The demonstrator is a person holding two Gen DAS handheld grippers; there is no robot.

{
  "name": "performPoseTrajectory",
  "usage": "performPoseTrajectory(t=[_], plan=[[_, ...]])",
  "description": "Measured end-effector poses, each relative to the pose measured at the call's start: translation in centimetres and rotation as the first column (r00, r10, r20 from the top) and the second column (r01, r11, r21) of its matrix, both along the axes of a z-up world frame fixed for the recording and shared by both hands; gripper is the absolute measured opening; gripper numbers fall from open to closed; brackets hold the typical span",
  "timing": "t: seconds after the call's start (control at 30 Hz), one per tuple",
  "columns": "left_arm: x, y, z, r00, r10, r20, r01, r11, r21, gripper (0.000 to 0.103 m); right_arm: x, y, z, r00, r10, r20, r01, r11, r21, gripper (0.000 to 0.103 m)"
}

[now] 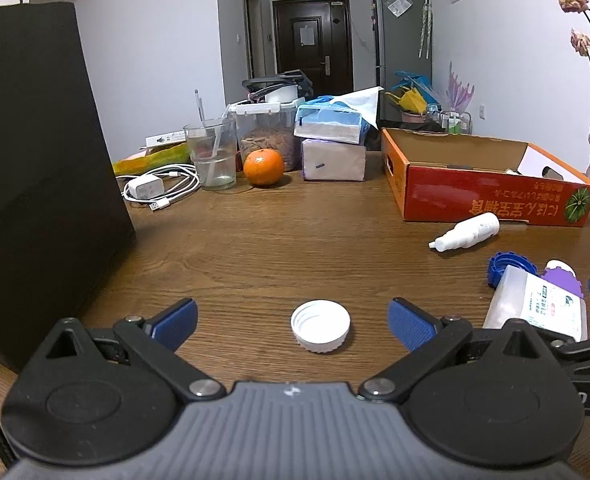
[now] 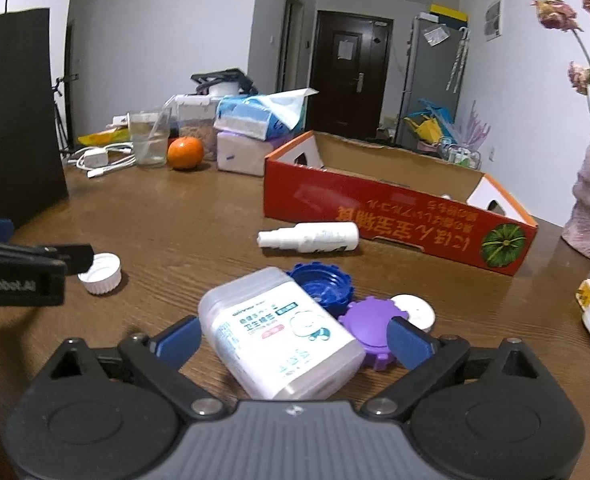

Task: Organize rigid objects
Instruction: 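Withdraw both tools from the box back toward the remaining items, then grasp the white wipes tub with the right tool while the left tool grasps the white cap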

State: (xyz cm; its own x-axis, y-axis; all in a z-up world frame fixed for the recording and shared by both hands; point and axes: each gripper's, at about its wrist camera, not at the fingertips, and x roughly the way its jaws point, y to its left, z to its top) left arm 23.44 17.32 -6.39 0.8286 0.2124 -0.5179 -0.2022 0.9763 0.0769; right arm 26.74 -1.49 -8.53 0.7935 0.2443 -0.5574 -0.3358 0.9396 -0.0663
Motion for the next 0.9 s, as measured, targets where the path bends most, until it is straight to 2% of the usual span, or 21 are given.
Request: performPoseTrajectory(t=[0.17, 0.37, 0.5, 0.6, 0.9], plan=[[0.1, 0.7, -0.2, 1.0, 0.009, -0.01, -0.009, 1.0, -0.018, 0.103, 0.9, 1.0, -0.8, 0.999, 0.031, -0.026, -0.032, 0.999, -0.017, 0.092], [0.4, 0.9, -0.4, 1.0, 0.008, -0.019, -0.008, 1.0, -0.02, 0.103, 1.9, 1.6, -1.2, 0.995, 0.077, -0.061, -0.077, 0.997, 0.009, 0.086], [0.5, 1.0, -0.6, 1.0, 0.012, -0.025, -0.013, 1.0, -0.02, 0.103, 3.0, 2.1, -1.9, 0.989, 0.098, -0.108, -0.094, 0.995, 0.039, 0.076], [0.7, 1.0, -0.8, 0.999, 0.016, -0.034, -0.017, 1.0, -0.019, 0.103, 3.6, 2.3, -2.0, 0.988, 0.107, -0.108, -0.101, 0.993, 0.056, 0.064], [1.3, 0.9, -1.4, 0.998, 0.028, -0.06, -0.028, 1.0, -0.003, 0.103, 3.0, 1.7, -1.7, 0.994, 0.098, -0.057, -0.092, 0.991, 0.095, 0.064]])
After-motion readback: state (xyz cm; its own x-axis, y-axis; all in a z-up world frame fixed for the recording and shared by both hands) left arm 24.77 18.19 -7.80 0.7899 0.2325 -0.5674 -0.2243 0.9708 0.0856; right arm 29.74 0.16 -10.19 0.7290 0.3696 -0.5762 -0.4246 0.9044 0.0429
